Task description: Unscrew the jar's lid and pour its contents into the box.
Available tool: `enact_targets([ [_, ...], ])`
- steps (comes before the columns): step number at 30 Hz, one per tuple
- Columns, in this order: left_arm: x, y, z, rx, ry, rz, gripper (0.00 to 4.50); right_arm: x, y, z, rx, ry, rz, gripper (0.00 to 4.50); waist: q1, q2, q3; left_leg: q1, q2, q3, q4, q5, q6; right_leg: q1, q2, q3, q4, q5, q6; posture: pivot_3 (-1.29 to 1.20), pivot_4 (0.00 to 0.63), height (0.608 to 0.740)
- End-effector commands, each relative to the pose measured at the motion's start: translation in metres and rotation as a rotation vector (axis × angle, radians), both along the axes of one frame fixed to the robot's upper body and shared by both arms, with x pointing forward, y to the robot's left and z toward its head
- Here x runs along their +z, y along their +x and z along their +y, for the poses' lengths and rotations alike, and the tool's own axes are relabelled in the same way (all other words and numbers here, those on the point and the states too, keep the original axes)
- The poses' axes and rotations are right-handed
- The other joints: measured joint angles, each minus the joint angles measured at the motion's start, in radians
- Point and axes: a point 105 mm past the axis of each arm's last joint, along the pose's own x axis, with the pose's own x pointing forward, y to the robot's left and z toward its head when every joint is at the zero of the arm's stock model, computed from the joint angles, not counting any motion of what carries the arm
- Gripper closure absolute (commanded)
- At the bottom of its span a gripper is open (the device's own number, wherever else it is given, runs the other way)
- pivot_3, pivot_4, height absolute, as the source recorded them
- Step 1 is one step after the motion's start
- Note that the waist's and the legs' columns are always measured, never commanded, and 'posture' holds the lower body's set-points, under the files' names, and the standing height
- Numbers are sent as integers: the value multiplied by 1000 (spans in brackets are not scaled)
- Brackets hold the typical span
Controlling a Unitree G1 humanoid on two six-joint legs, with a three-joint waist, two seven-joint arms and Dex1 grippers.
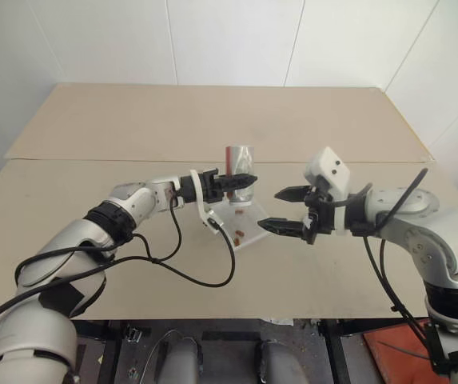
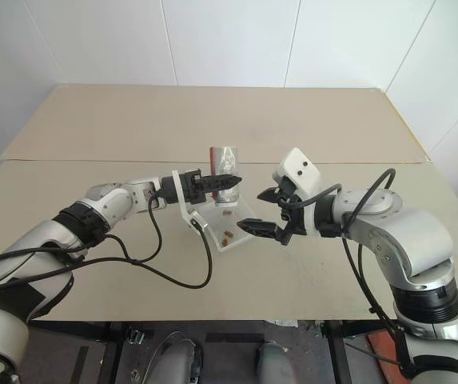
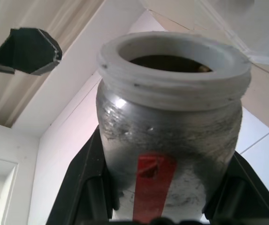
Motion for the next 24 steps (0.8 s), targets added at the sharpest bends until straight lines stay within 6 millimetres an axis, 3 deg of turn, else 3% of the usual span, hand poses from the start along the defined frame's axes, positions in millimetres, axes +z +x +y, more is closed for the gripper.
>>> enact_targets([
  [1, 19, 6, 11, 66, -142, 76, 2589, 13, -4, 1, 26, 5, -88, 32, 0, 0, 0, 0, 0, 0, 0, 0, 0, 0, 0, 0, 0, 0, 0, 0, 150, 740],
  [6, 52, 20, 48, 230, -623, 434, 2589, 13, -5, 0, 24, 8, -142, 32, -6, 0, 0, 0, 1, 0, 0, 0, 0, 0, 0, 0, 0, 0, 0, 0, 150, 740],
  [10, 62, 24, 76, 272, -1108, 895, 2589, 11, -5, 0, 26, 14, -157, 32, -9, 0, 0, 0, 2, 0, 2, 0, 0, 0, 0, 0, 1, 0, 0, 0, 150, 740],
  [13, 50, 19, 89, 270, -1308, 1228, 2589, 12, -6, 1, 37, 35, -176, 32, -8, 0, 0, 1, 2, 0, 3, 0, 0, 2, 1, -1, 1, 0, 0, 0, 150, 740],
  [17, 33, 17, 109, 224, -1607, 1497, 2589, 14, -7, 1, 59, 43, -189, 32, -13, 0, 0, 4, 2, -1, 3, 0, 0, 5, 1, -1, 0, 0, 0, 0, 150, 740],
  [24, -6, 7, 113, 206, -1697, 1779, 2589, 13, -5, -8, 54, 7, -203, 32, -17, 0, 0, 10, 1, -3, 3, 0, 0, 11, 1, -1, -3, 0, 0, 0, 150, 740],
])
